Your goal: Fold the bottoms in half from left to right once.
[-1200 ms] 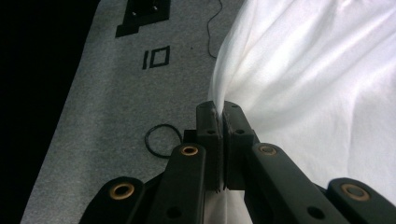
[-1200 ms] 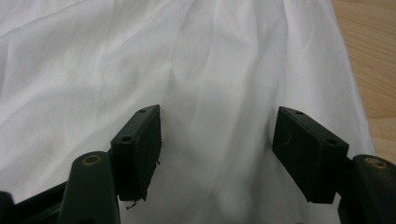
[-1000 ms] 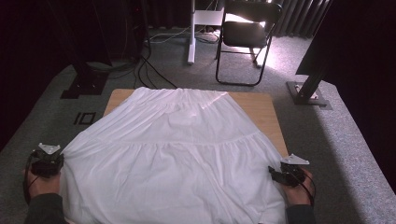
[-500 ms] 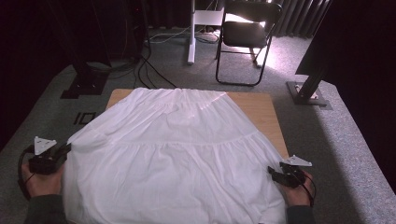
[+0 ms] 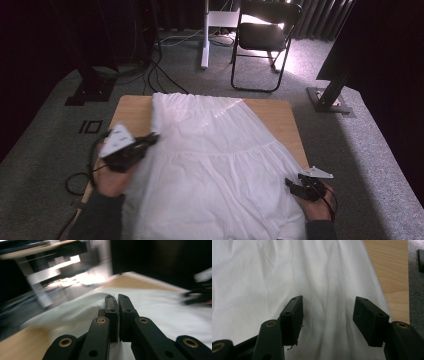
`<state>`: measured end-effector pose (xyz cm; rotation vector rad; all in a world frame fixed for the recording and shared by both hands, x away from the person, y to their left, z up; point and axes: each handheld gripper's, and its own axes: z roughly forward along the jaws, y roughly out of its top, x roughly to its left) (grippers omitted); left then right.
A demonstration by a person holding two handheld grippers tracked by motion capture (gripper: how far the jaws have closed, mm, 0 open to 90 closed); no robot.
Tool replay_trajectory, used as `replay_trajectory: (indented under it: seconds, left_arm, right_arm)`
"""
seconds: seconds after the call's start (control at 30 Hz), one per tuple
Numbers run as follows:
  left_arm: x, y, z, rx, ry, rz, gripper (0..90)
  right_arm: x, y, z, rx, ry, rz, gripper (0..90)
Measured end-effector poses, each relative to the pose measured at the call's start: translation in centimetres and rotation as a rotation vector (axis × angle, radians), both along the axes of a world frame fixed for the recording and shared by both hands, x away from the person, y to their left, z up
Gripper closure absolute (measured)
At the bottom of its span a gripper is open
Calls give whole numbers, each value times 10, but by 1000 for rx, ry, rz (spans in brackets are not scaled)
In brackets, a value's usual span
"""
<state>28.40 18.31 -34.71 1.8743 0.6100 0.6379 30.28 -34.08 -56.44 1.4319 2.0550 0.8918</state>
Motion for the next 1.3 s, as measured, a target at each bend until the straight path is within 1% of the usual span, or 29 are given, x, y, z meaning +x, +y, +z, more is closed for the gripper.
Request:
replay_trajectory:
  seconds: [0.03, 0.1, 0.13, 0.2, 0.23, 0.27, 0.3, 0.33, 0.37, 0.4, 0.43, 0.47, 0.5, 0.53, 0.57, 0.6, 0.63, 0.67, 0.7, 0.77, 0.8, 0.9, 0.93, 0.97, 1.0, 1.03, 1.13, 1.2, 1.3]
  left_arm:
    - [4, -21, -4, 10, 15, -49, 880]
    - [13, -62, -19, 59, 44, -130, 881]
    - [18, -85, -34, 79, 86, -170, 880]
    - [27, -118, -62, 124, 154, -214, 880]
    - [32, -131, -76, 151, 183, -228, 879]
    - [36, -139, -87, 160, 208, -233, 878]
    - [43, -147, -101, 154, 259, -245, 867]
    - [48, -152, -110, 145, 303, -252, 824]
    - [52, -153, -116, 149, 312, -241, 752]
    - [53, -153, -118, 157, 299, -217, 683]
    - [54, -148, -119, 150, 294, -189, 634]
    - [55, -140, -117, 127, 303, -183, 626]
    - [55, -131, -114, 115, 298, -163, 610]
    - [54, -124, -112, 120, 283, -138, 602]
    - [52, -110, -108, 132, 262, -89, 582]
    - [51, -101, -106, 138, 254, -58, 561]
    - [49, -85, -105, 147, 242, -9, 551]
    - [48, -74, -105, 152, 238, 22, 542]
    - [46, -57, -108, 157, 243, 74, 530]
    - [43, -34, -115, 148, 257, 140, 514]
    - [40, -17, -122, 154, 269, 187, 509]
    - [32, 17, -143, 168, 314, 285, 482]
    - [29, 27, -150, 162, 331, 314, 470]
    - [29, 27, -150, 162, 331, 314, 460]
    - [24, 46, -163, 144, 366, 363, 460]
    - [21, 53, -168, 135, 379, 384, 444]
    - [13, 66, -181, 127, 417, 411, 416]
    - [10, 67, -188, 130, 434, 408, 401]
    - [7, 62, -195, 147, 443, 392, 389]
  right_arm:
    - [0, 0, 0, 0, 0, 0, 406]
    - [0, 0, 0, -2, -1, -1, 406]
    - [0, 1, 0, -3, -2, -2, 407]
    - [-1, 1, 0, -10, -2, -4, 406]
    - [-1, 2, 1, -16, -3, -4, 407]
    - [0, 3, 1, -25, -4, -3, 407]
    - [0, 4, 1, -31, -3, -5, 407]
    - [-1, 6, 3, -46, 0, -9, 409]
    - [-1, 9, 4, -61, 4, -7, 409]
    - [-2, 13, 6, -71, 2, -2, 414]
    - [-2, 16, 8, -78, -3, 8, 417]
    - [-4, 22, 13, -87, -9, 23, 416]
    - [-4, 28, 18, -94, -20, 36, 417]
    - [-5, 34, 23, -96, -32, 50, 417]
    - [-5, 39, 27, -97, -39, 63, 421]
    - [-5, 48, 34, -90, -53, 83, 427]
    - [-4, 54, 38, -84, -58, 96, 432]
    - [-3, 64, 45, -73, -72, 121, 437]
    - [-2, 70, 49, -64, -81, 137, 442]
    - [1, 89, 61, -57, -94, 182, 445]
    - [3, 95, 64, -54, -96, 197, 445]
    - [12, 120, 72, -29, -95, 251, 444]
    - [15, 129, 74, -33, -97, 270, 439]
    - [15, 129, 74, -33, -97, 270, 439]
    - [18, 137, 75, -36, -96, 282, 436]
    - [23, 151, 75, -40, -95, 318, 437]
    - [30, 168, 72, -54, -97, 347, 435]
    - [36, 175, 69, -46, -92, 340, 422]
    - [43, 179, 62, -38, -60, 315, 393]
